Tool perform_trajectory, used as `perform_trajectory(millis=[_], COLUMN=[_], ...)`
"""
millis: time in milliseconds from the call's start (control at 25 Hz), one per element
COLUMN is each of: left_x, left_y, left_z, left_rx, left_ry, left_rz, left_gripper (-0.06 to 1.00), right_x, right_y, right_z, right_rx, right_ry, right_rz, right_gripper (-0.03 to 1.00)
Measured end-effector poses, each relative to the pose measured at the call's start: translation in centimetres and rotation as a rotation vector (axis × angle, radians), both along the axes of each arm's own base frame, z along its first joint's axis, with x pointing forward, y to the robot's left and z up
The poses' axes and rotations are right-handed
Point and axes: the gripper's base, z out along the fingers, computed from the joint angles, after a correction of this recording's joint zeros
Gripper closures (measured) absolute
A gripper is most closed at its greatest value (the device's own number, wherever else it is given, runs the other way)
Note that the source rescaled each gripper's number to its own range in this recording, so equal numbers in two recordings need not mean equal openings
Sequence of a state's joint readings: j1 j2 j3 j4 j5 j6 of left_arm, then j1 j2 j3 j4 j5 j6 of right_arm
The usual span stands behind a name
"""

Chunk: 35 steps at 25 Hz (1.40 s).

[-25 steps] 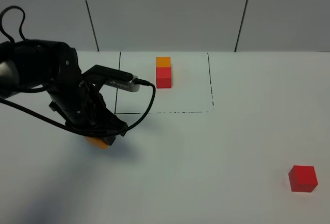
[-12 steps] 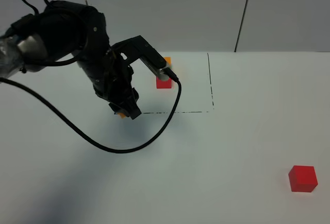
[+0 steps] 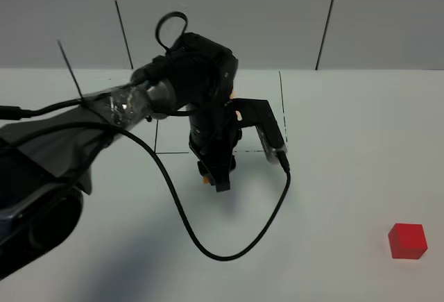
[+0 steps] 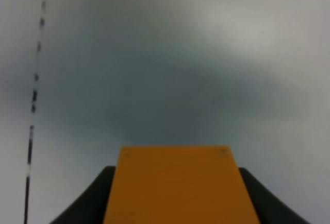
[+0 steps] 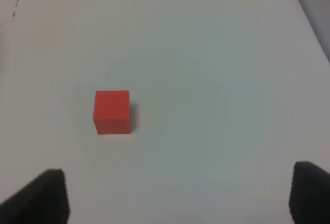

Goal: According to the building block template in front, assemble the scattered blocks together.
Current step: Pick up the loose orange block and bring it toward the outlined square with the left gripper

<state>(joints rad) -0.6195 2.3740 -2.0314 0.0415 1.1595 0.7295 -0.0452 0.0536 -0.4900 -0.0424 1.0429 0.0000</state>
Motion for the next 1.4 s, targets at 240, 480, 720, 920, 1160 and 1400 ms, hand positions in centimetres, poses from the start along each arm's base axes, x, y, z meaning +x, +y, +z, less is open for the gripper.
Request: perform_trajectory(millis=[240,480,720,920,1160,1400], left_x=[-0.3,-0.5,-0.4,-0.4,-0.4,-0.4], left_y=[-2.4,-3.4,-3.9,-3.9,-3.9,-3.9], left_z=[-3.1,-4.7,-4.5,-4.5,-4.6,-4.6], left_rx=[0.032,0.028,0.008,0.008,0.008,0.007], left_ry=[0.039,0.061,0.034,0.033,0.033,0.032], left_rz=[-0.109,-0.172,-0.190,-0.190,-0.190,-0.190], left_gripper=[0.94,0.94,0.94,0.94,0.94,0.94], right_x=[0.0,0.0,0.0,0.0,0.0,0.0], right_y=[0.0,0.0,0.0,0.0,0.0,0.0], right_z=[0.0,0.0,0.0,0.0,0.0,0.0], right_rx=[0.000,0.000,0.000,0.000,0.000,0.000], right_ry=[0.000,0.000,0.000,0.000,0.000,0.000], right_rz=[0.000,0.000,0.000,0.000,0.000,0.000], right_gripper=[0.24,0.24,0.24,0.24,0.24,0.24])
